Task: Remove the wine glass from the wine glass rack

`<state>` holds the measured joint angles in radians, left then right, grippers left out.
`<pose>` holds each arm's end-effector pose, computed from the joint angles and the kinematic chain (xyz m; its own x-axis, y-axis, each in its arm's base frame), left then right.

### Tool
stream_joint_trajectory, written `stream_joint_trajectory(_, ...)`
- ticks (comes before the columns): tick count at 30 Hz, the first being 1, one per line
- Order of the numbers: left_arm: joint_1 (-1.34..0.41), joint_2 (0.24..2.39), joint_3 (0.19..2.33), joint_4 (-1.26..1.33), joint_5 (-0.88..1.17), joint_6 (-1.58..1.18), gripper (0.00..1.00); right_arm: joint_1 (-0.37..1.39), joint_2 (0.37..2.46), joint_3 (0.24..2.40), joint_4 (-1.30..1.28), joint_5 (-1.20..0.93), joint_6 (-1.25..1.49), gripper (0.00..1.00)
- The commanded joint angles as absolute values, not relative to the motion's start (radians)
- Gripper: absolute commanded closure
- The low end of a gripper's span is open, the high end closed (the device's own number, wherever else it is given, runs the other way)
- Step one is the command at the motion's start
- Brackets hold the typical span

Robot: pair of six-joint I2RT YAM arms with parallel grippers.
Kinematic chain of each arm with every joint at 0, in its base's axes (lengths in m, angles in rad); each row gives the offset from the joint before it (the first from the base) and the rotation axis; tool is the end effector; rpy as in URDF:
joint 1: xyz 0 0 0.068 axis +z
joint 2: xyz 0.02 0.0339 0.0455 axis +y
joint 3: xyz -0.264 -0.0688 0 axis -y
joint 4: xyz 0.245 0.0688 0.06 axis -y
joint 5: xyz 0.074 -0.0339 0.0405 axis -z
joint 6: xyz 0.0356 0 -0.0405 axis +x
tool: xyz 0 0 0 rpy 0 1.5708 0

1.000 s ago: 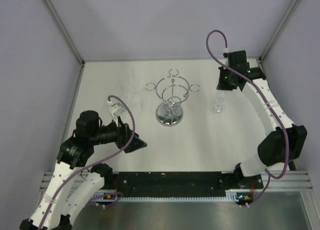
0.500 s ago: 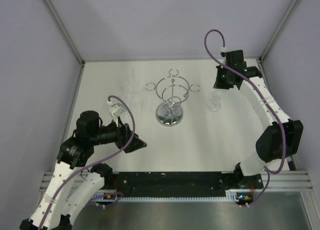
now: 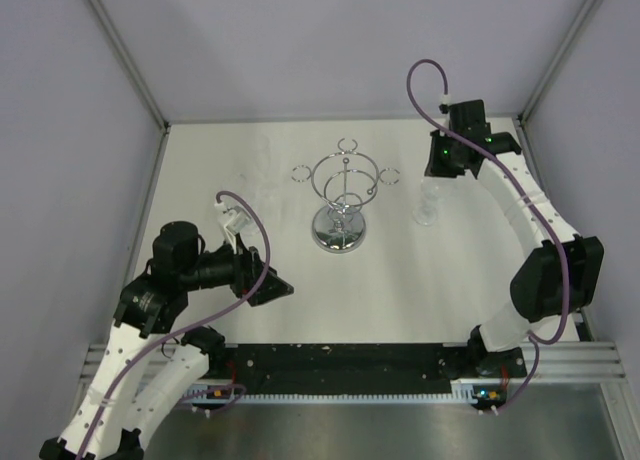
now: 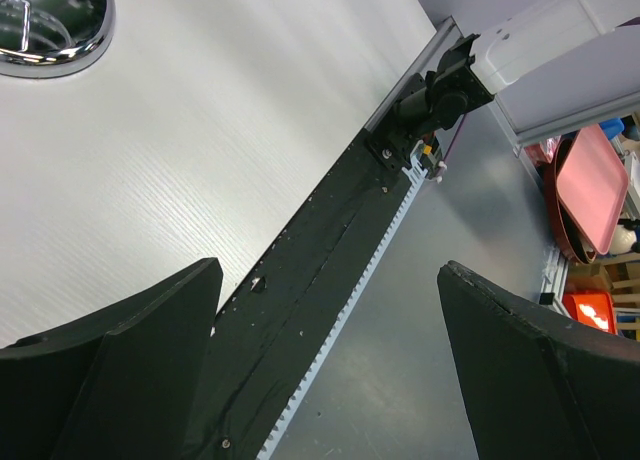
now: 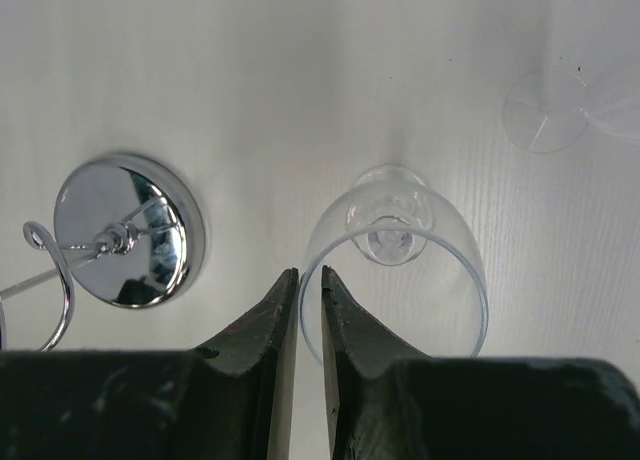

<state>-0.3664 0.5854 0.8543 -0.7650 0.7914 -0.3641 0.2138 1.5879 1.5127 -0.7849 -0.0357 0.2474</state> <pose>0.0911 -0.0621 0.3352 -0.7129 0.0055 -0.7012 0.6228 0.4645 -0.6296 0.3367 0.0744 0.3358 -0.7756 0.0820 -0.6259 -0.0463 0.9815 0.1860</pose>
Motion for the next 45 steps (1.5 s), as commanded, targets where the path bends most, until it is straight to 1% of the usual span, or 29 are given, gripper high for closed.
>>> stream_joint_trajectory(1,-0.362,0.591,0.85,-0.742,0.792,-0.357,0.05,0.218,1.586,1.525,-0.729,-0.044,0.25,0.83)
stream_joint_trajectory(6,-0.361,0.588,0.845,-0.742,0.795,-0.357,0.05,0.216,1.586,1.52,-0.727,-0.055,0.252,0.67)
stream_joint_trajectory(12,-0.362,0.592,0.854,-0.741,0.799,-0.359,0.05,0.216,1.557,1.545,-0.729,-0.057,0.264,0.62)
stream_joint_trajectory(15,-0.362,0.595,0.865,-0.742,0.801,-0.36,0.05,0.218,1.53,1.594,-0.752,-0.04,0.264,0.6)
stream_joint_trajectory(17,-0.362,0.6,0.874,-0.745,0.799,-0.36,0.05,0.216,1.511,1.632,-0.77,-0.032,0.262,0.57)
stream_joint_trajectory(18,-0.361,0.601,0.882,-0.747,0.798,-0.36,0.05,0.218,1.496,1.65,-0.782,-0.028,0.265,0.54)
stream_joint_trajectory(23,-0.361,0.607,0.911,-0.752,0.729,-0.367,0.05,0.218,1.428,1.695,-0.801,-0.046,0.258,0.51)
stream_joint_trajectory(24,-0.36,0.604,0.919,-0.749,0.715,-0.368,0.04,0.219,1.416,1.697,-0.801,-0.055,0.256,0.48)
stream_joint_trajectory(25,-0.362,0.607,0.926,-0.746,0.703,-0.371,0.04,0.218,1.399,1.694,-0.796,-0.064,0.259,0.41)
stream_joint_trajectory(26,-0.362,0.607,0.934,-0.741,0.692,-0.379,0.03,0.218,1.385,1.689,-0.79,-0.077,0.259,0.28)
stream_joint_trajectory(27,-0.362,0.609,0.94,-0.735,0.681,-0.386,0.02,0.218,1.37,1.683,-0.785,-0.09,0.262,0.22)
stream_joint_trajectory(28,-0.362,0.607,0.946,-0.726,0.669,-0.394,0.02,0.218,1.359,1.68,-0.782,-0.104,0.268,0.1)
stream_joint_trajectory(29,-0.362,0.607,0.951,-0.716,0.66,-0.403,0.02,0.219,1.352,1.677,-0.784,-0.113,0.275,0.02)
stream_joint_trajectory(33,-0.362,0.607,0.972,-0.704,0.586,-0.434,0.02,0.251,1.322,1.658,-0.767,-0.138,0.279,0.01)
stream_joint_trajectory(39,-0.36,0.603,1.025,-0.721,0.459,-0.457,0.02,0.302,1.267,1.621,-0.723,-0.078,0.328,0.01)
stream_joint_trajectory(43,-0.36,0.586,1.052,-0.733,0.326,-0.465,0.02,0.336,1.223,1.608,-0.703,0.038,0.345,0.01)
stream_joint_trajectory(45,-0.362,0.568,1.061,-0.732,0.285,-0.465,0.02,0.345,1.2,1.597,-0.692,0.054,0.344,0.01)
